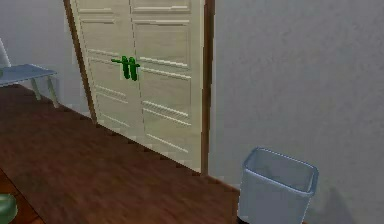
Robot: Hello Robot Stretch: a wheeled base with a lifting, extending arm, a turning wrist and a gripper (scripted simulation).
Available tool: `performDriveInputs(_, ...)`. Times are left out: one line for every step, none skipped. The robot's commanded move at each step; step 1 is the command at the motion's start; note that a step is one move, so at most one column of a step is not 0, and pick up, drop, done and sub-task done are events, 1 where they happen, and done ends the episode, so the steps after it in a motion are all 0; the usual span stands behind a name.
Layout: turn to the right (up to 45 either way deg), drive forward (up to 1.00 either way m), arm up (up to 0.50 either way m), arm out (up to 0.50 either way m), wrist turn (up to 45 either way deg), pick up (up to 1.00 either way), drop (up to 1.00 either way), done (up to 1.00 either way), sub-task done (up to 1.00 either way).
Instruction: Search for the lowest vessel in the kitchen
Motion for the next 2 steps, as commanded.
performDriveInputs(0.0, 0.50, 0.00, 0.00, 0.0, 0.00, 0.00, 0.00, 0.00)
performDriveInputs(-9.0, 0.00, 0.00, 0.00, 0.0, 0.00, 0.00, 0.00, 0.00)
